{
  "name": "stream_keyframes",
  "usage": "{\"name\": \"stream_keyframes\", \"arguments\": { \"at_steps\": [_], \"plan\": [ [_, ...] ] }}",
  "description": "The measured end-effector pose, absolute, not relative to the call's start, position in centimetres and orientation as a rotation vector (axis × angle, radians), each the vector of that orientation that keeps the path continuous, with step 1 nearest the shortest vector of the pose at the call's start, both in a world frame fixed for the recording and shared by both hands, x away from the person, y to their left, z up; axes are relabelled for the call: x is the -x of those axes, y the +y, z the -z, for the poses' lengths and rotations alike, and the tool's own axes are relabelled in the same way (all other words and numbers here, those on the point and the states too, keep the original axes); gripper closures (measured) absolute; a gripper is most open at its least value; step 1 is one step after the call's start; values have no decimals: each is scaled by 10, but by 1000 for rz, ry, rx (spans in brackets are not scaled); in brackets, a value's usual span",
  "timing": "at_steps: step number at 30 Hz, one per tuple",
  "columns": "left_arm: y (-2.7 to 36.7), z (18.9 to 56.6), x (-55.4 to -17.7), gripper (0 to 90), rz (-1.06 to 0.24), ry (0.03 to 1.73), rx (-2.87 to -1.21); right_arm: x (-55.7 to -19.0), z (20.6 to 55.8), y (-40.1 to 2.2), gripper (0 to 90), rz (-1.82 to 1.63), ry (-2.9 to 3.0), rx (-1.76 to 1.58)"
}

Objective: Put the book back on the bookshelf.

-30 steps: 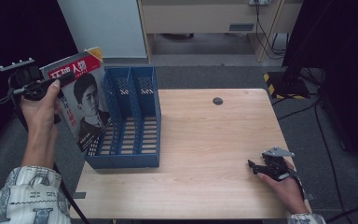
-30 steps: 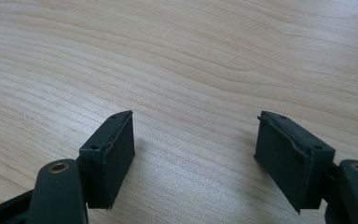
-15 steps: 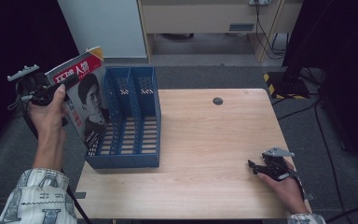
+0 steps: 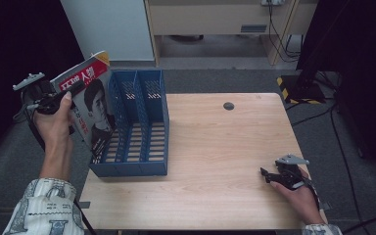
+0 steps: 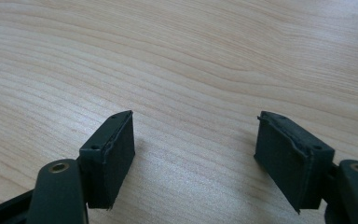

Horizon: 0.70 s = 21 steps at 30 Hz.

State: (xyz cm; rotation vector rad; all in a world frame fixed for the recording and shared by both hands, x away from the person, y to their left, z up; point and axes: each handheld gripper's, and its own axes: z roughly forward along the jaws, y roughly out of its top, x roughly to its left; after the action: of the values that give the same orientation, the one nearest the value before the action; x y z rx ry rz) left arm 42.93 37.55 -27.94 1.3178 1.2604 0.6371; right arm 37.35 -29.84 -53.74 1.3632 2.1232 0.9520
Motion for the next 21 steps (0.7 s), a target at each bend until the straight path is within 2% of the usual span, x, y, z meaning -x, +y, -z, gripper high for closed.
{"name": "stream_keyframes", "arguments": {
  "at_steps": [21],
  "plan": [
    [372, 288, -426, 866, -669, 1218, -1304, -373, 537, -298, 283, -953, 2124, -1363]
  ]
}}
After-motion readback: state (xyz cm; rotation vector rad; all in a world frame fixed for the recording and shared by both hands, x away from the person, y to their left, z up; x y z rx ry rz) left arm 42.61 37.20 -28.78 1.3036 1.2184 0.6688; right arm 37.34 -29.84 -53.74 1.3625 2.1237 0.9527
